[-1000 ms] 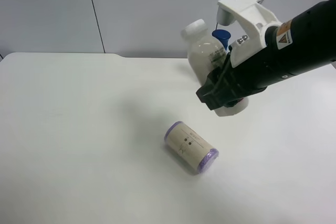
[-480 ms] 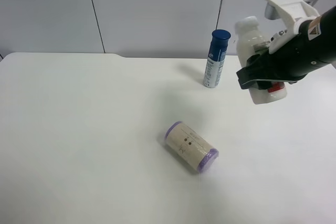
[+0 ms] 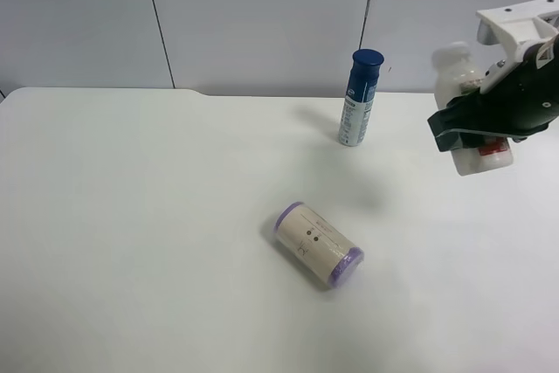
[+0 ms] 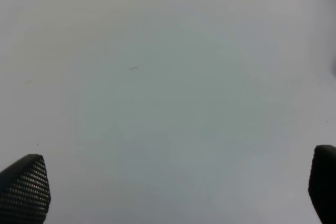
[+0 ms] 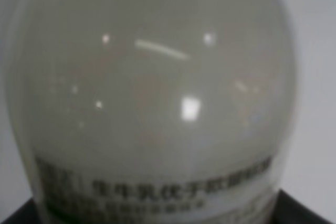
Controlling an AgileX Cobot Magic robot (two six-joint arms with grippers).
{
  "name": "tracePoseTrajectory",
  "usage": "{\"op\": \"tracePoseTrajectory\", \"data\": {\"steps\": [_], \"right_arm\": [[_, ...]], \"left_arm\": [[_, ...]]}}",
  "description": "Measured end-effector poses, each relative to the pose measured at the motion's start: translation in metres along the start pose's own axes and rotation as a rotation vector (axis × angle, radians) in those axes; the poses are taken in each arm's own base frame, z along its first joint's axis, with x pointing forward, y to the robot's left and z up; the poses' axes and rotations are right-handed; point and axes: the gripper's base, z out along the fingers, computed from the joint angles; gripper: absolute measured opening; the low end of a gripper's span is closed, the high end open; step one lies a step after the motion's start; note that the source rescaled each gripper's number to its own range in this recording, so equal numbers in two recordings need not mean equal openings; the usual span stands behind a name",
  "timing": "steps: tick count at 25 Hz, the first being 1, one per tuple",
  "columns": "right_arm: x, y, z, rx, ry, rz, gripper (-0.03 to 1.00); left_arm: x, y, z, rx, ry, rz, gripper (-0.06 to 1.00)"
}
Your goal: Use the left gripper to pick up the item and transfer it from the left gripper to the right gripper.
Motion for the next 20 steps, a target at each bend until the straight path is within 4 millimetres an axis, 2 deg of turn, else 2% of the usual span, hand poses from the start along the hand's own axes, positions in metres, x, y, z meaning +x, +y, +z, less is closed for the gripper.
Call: {"op": "tracePoseTrajectory", "data": {"steps": [8,20], "right_arm": [[0.002,0.004,0.045,-0.033,0.114,-0.004,0.00],[0.007,0.006,0.103,-0.037,0.172,-0.024,0.00]], "left_arm": [[0.000,0.000,0.000,0.000,0.000,0.000,1.00],[0.000,0.000,0.000,0.001,-0.002,0.000,1.00]]}}
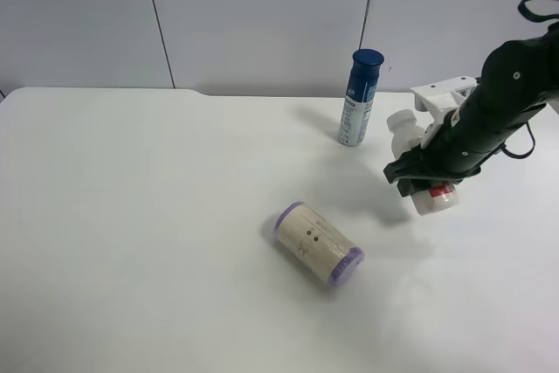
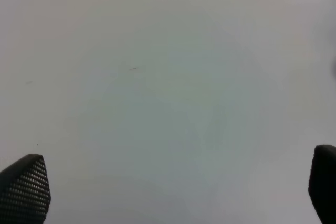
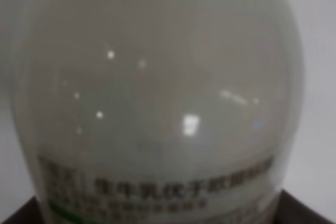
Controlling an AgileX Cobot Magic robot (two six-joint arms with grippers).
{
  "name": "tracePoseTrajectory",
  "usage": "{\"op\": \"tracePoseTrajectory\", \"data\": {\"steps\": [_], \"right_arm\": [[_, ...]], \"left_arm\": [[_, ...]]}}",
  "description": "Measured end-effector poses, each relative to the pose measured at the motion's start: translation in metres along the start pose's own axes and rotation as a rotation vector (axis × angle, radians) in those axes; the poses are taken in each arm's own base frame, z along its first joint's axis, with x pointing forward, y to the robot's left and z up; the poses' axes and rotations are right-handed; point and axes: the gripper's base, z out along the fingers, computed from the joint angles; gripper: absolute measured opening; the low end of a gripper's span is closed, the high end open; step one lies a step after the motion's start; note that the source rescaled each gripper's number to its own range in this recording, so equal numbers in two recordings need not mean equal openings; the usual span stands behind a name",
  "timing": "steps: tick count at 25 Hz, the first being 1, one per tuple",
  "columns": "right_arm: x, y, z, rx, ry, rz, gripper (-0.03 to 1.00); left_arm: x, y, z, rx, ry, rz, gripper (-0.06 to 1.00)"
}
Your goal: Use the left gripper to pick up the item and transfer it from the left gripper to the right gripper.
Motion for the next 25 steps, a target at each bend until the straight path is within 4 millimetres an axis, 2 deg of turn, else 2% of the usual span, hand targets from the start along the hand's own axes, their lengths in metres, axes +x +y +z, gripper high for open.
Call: {"op": "tracePoseTrajectory", "data": {"steps": [6,10,20,21,22,23,24,25], "right_arm": [[0.004,0.000,0.024,-0.004,0.052,-0.001,0.00],[0.007,0.001,0.033,-0.004,0.080,-0.005,0.00],[0.009,0.000,0.036,0.005,0.105,-0.028,0.00],[0.010,-0.001,0.036,0.007,0.115,-0.032,0.08],[0.011,-0.001,0.036,0.010,0.124,-0.034,0.29],[0.011,-0.001,0.036,0.013,0.128,-0.034,0.57],[0.010,-0.001,0.036,0.014,0.127,-0.030,0.75],[0.010,-0.001,0.036,0.014,0.127,-0.030,0.84]], "left_arm": [[0.000,0.000,0.000,0.000,0.000,0.000,1.00],[0.000,0.000,0.000,0.000,0.000,0.000,1.00],[0.000,0.000,0.000,0.000,0.000,0.000,1.00],[0.000,0.000,0.000,0.000,0.000,0.000,1.00],[0.000,0.000,0.000,0.000,0.000,0.000,1.00],[0.000,0.000,0.000,0.000,0.000,0.000,1.00],[0.000,0.000,0.000,0.000,0.000,0.000,1.00],[0.000,0.000,0.000,0.000,0.000,0.000,1.00]]}}
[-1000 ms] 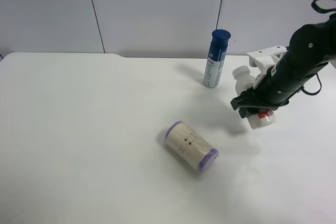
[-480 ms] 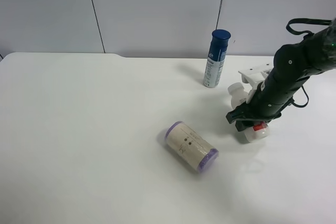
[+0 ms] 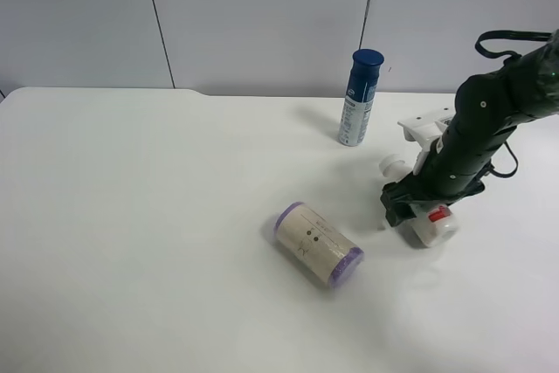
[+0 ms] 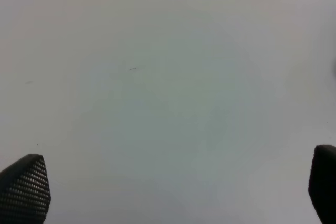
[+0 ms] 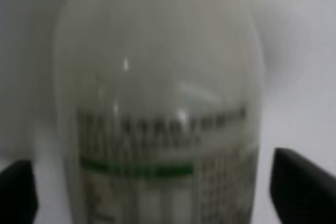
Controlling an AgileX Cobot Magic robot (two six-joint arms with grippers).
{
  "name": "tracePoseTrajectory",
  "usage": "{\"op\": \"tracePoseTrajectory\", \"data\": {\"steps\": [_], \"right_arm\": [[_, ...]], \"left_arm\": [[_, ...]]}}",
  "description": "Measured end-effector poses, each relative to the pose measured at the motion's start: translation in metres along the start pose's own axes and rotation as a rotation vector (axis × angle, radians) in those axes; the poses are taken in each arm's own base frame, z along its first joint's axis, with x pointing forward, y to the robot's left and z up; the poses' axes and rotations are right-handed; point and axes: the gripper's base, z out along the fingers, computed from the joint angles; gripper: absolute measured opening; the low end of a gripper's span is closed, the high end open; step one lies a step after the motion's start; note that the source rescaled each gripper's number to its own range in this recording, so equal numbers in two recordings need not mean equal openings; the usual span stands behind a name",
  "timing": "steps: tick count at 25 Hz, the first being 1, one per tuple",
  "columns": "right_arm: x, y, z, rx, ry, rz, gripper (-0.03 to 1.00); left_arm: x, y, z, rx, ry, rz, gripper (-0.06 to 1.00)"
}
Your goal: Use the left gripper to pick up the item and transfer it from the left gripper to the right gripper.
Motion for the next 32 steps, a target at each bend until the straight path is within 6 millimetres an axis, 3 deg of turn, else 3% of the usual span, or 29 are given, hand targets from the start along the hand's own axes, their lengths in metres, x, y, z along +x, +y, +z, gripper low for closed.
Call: {"op": "tracePoseTrajectory", "data": {"steps": [2,4,11,18,25,32], "right_arm": [[0.000,0.000,0.000,0.000,-0.001,0.002,0.95],[-0.001,0.000,-0.003,0.001,-0.011,0.003,0.98],[-0.002,-0.001,-0.026,0.009,-0.055,0.009,1.00],[0.003,-0.002,-0.061,0.017,-0.093,0.025,1.00],[0.018,-0.003,-0.113,0.029,-0.156,0.038,1.00],[0.051,-0.003,-0.180,0.044,-0.290,0.057,1.00]], "left_arm": [[0.000,0.000,0.000,0.000,0.000,0.000,1.00],[0.000,0.000,0.000,0.000,0.000,0.000,1.00],[0.000,0.000,0.000,0.000,0.000,0.000,1.00],[0.000,0.000,0.000,0.000,0.000,0.001,1.00],[0.000,0.000,0.000,0.000,0.000,0.000,1.00],[0.000,0.000,0.000,0.000,0.000,0.000,1.00]]}}
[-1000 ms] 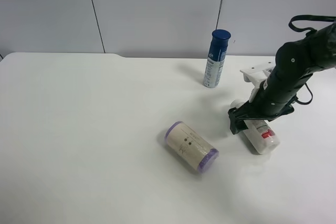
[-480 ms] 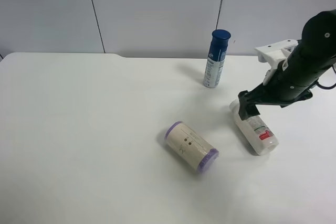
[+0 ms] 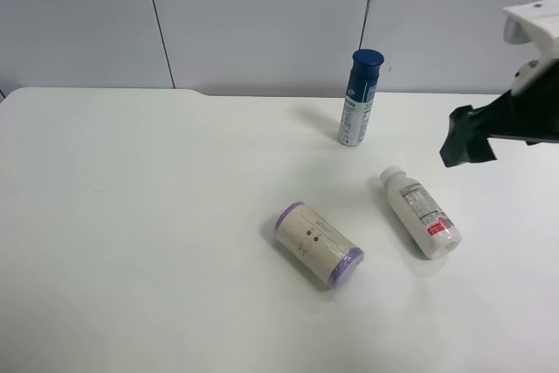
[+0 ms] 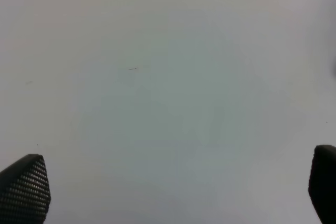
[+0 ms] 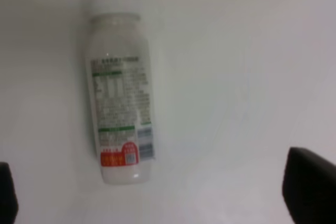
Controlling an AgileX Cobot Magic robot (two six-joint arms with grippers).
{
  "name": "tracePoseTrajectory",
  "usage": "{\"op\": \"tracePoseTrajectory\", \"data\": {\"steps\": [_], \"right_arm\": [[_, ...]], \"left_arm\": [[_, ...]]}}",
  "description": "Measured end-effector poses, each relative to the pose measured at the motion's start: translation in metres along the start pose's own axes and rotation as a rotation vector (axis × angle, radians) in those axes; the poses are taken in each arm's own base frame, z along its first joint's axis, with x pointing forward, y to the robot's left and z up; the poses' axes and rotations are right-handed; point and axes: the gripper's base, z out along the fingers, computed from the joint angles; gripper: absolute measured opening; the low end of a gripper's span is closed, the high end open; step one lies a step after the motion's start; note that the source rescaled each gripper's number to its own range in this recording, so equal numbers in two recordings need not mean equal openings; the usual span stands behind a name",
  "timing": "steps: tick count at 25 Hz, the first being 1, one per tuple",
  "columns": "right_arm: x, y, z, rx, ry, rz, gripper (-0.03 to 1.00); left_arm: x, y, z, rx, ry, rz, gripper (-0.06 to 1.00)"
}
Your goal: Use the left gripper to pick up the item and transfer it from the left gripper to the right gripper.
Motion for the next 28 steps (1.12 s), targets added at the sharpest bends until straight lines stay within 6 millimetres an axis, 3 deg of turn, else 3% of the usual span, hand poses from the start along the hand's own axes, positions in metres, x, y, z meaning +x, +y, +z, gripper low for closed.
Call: {"op": "tracePoseTrajectory", "data": {"steps": [6,11,20,28], "right_arm": [[0.028,-0.003,-0.062,0.011,-0.129,0.014,1.00],[0.060,-0.003,-0.097,0.016,-0.208,0.025,1.00],[0.140,0.002,-0.103,-0.002,-0.355,0.043,1.00],[0.180,0.004,-0.105,0.004,-0.512,0.051,1.00]], "left_arm": [[0.000,0.000,0.000,0.000,0.000,0.001,1.00],[0.000,0.000,0.000,0.000,0.000,0.001,1.00],[0.000,0.000,0.000,0.000,-0.001,0.000,1.00],[0.000,0.000,0.000,0.000,-0.001,0.001,1.00]]}}
